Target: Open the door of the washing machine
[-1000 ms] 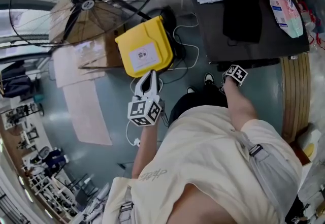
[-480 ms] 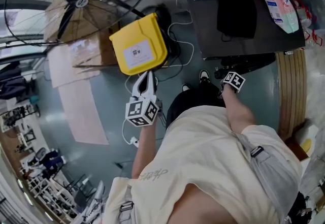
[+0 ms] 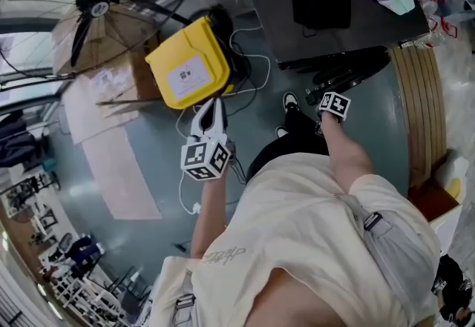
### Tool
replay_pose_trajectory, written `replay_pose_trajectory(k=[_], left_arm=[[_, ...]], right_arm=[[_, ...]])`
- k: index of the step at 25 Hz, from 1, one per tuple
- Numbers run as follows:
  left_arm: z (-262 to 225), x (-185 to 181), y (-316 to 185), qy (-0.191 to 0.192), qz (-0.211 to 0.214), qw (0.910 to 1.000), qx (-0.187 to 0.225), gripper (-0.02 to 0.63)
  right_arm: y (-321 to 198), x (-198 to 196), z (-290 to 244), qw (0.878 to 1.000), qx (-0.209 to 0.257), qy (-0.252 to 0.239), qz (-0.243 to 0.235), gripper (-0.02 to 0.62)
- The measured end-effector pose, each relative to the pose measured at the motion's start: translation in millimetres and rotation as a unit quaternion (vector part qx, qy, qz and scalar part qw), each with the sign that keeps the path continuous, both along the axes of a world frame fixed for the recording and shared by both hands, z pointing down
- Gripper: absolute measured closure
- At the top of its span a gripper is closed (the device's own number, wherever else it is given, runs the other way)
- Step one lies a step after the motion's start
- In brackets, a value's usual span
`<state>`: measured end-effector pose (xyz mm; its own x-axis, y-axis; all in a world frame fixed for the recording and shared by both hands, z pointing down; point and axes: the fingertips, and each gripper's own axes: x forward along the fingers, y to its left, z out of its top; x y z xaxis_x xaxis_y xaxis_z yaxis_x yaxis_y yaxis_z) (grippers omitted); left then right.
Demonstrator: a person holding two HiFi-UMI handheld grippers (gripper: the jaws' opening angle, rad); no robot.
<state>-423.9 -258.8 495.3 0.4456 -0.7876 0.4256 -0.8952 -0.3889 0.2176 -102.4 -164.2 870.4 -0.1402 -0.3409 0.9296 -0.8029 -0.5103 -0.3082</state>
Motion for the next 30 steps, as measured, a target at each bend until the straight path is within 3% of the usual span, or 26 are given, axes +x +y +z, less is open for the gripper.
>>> replay_pose_trajectory(k=[11, 20, 30], left_arm=[[20, 14, 76, -0.003, 0.022, 0.9995, -0.023, 0.589], [20, 77, 108, -0.002, 0.054, 0.9982, -0.025, 0.589], [26, 147, 151, -0.002, -0.005, 0.9995, -0.031, 0.589]], right_arm=[[82, 36, 3, 0.997, -0.004, 0.032, -0.066, 0.462], [135, 68, 5, 0.989, -0.035, 0.034, -0.138, 0.469], [176, 101, 6, 0.973, -0.030, 0.014, -0.228, 0.466]])
